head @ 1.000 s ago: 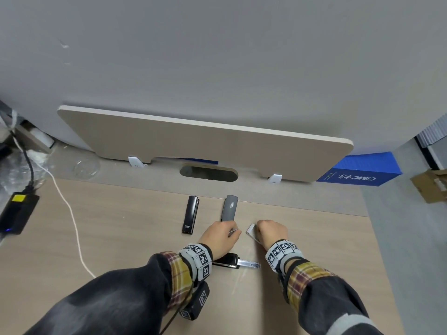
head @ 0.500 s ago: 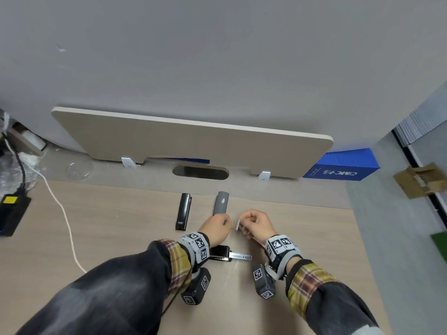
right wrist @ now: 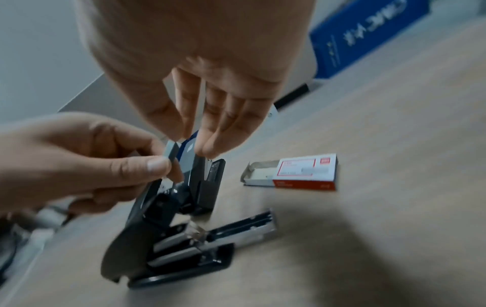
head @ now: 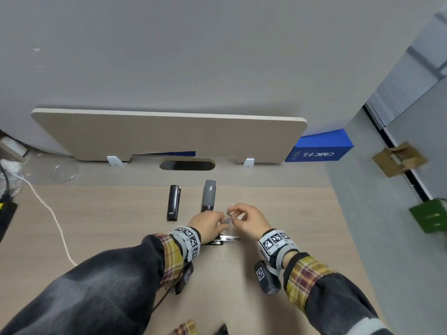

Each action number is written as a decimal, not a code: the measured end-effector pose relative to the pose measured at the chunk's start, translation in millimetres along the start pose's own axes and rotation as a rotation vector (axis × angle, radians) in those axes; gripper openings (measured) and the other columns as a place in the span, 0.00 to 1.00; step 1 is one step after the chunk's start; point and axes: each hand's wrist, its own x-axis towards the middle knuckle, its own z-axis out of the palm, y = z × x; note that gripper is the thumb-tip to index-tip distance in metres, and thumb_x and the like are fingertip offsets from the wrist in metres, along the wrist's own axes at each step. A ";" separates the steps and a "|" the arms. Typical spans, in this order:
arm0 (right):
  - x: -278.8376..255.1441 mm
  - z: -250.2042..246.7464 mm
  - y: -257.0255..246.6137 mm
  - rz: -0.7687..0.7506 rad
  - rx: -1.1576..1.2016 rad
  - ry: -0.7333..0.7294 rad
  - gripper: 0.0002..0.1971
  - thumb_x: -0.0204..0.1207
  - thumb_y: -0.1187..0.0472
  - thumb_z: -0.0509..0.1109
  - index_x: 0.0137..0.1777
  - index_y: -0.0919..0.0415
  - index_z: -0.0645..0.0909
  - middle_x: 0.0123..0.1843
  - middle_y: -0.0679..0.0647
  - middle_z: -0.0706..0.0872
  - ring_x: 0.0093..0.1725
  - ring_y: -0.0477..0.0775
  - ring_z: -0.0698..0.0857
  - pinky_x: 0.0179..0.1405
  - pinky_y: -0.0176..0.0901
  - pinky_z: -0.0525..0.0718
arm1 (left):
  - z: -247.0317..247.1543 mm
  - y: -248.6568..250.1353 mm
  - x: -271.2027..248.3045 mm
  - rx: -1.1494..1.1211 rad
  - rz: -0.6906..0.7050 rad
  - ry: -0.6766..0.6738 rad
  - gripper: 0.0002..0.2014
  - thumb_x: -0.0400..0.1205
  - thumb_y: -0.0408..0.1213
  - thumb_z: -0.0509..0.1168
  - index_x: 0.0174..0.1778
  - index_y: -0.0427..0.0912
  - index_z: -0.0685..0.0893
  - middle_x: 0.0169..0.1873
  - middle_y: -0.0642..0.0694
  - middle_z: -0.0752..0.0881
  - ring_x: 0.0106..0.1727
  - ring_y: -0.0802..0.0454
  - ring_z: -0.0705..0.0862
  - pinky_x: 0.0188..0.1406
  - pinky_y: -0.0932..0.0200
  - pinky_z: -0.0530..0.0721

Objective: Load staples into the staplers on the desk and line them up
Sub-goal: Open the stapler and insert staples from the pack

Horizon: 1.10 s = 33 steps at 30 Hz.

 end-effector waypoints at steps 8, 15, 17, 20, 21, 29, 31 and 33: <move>-19.5 -4.6 0.3 -0.161 -0.608 -0.039 0.10 0.72 0.48 0.70 0.52 0.44 0.85 0.50 0.43 0.87 0.52 0.49 0.83 0.44 0.40 0.75 | 2.5 12.2 -6.5 0.203 0.123 -0.053 0.17 0.84 0.52 0.59 0.51 0.40 0.82 0.49 0.42 0.86 0.51 0.42 0.84 0.45 0.53 0.76; -23.5 -10.3 20.0 -0.076 -0.627 0.028 0.06 0.71 0.48 0.70 0.42 0.48 0.83 0.43 0.44 0.83 0.47 0.50 0.83 0.37 0.40 0.72 | 7.4 7.2 -9.4 0.184 0.085 -0.012 0.18 0.82 0.52 0.62 0.62 0.44 0.80 0.58 0.47 0.84 0.58 0.46 0.83 0.54 0.53 0.79; -26.2 -7.4 33.4 -0.059 -0.658 0.037 0.08 0.73 0.46 0.68 0.43 0.48 0.84 0.45 0.45 0.85 0.48 0.51 0.83 0.37 0.40 0.73 | 8.3 3.1 -10.9 0.188 0.066 -0.037 0.18 0.81 0.51 0.63 0.62 0.45 0.80 0.59 0.47 0.84 0.59 0.47 0.82 0.55 0.52 0.80; -29.9 1.6 46.0 -0.051 -0.673 0.030 0.09 0.75 0.46 0.67 0.49 0.48 0.85 0.49 0.45 0.84 0.51 0.51 0.83 0.40 0.39 0.73 | 12.4 0.0 -12.9 0.200 0.057 -0.073 0.17 0.80 0.49 0.65 0.61 0.46 0.79 0.58 0.47 0.83 0.58 0.46 0.82 0.54 0.51 0.81; -30.2 4.4 48.3 -0.052 -0.674 0.023 0.09 0.76 0.46 0.67 0.50 0.48 0.84 0.49 0.45 0.83 0.52 0.51 0.83 0.40 0.40 0.73 | 13.5 0.0 -13.4 0.203 0.057 -0.075 0.17 0.79 0.48 0.65 0.61 0.46 0.79 0.58 0.47 0.83 0.58 0.46 0.82 0.54 0.51 0.81; -26.3 18.7 59.1 -0.071 -0.689 0.008 0.12 0.78 0.45 0.65 0.54 0.47 0.84 0.51 0.46 0.81 0.53 0.51 0.82 0.43 0.44 0.78 | 14.9 -0.3 -12.1 0.205 0.062 -0.073 0.14 0.80 0.44 0.64 0.60 0.46 0.80 0.58 0.46 0.83 0.58 0.45 0.82 0.54 0.50 0.81; -26.4 20.5 59.9 -0.076 -0.693 0.009 0.12 0.78 0.45 0.65 0.55 0.47 0.84 0.52 0.47 0.81 0.53 0.52 0.83 0.44 0.45 0.79 | 15.2 -0.2 -12.0 0.202 0.063 -0.072 0.14 0.80 0.44 0.64 0.60 0.46 0.80 0.58 0.46 0.83 0.58 0.45 0.82 0.54 0.50 0.81; -26.3 21.8 59.9 -0.082 -0.704 0.001 0.12 0.79 0.46 0.64 0.56 0.47 0.84 0.53 0.48 0.82 0.53 0.53 0.83 0.44 0.46 0.80 | 15.2 -0.1 -12.0 0.198 0.062 -0.070 0.13 0.80 0.44 0.64 0.59 0.46 0.80 0.57 0.47 0.82 0.58 0.45 0.82 0.54 0.50 0.80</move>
